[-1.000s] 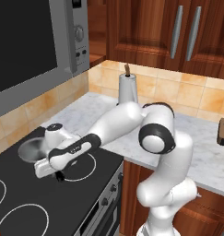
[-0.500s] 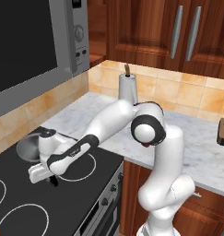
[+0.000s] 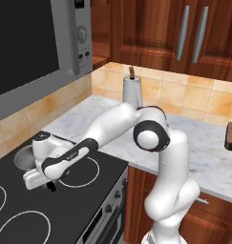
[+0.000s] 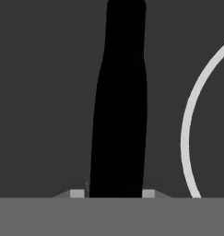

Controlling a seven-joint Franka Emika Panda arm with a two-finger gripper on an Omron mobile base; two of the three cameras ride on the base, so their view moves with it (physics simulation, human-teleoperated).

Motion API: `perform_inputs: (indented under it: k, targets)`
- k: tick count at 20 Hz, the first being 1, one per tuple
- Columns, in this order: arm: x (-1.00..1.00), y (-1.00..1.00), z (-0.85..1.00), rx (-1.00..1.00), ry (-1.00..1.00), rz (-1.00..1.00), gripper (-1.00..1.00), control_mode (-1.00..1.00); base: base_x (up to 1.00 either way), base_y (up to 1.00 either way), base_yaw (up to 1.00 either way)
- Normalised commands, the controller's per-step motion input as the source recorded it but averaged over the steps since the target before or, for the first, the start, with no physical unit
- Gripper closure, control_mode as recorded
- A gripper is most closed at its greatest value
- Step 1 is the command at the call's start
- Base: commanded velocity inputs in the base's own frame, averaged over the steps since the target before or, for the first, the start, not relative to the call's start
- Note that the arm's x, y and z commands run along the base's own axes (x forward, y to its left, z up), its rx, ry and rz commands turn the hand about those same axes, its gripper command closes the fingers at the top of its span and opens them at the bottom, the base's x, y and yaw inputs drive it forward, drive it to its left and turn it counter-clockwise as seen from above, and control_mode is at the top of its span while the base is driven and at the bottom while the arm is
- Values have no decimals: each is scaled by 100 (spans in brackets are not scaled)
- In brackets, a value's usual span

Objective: Place the pan on the rear right burner on the stove. Then place the tomato and the onion in the pan and turn on the rear right burner.

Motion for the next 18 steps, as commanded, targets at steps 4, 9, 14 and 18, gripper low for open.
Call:
perform_inputs:
  k: [4,9,14,18]
  targets:
    - [-5,0,19,0,0,0,-100,-100,0,0,0]
    - [25,0,8,0,0,0,-100,-100,0,0,0]
    - [11,-8,44,0,-7,-3,-100,-100,0,0,0]
    - [0,-19,84,0,-14,-3,-100,-100,0,0,0]
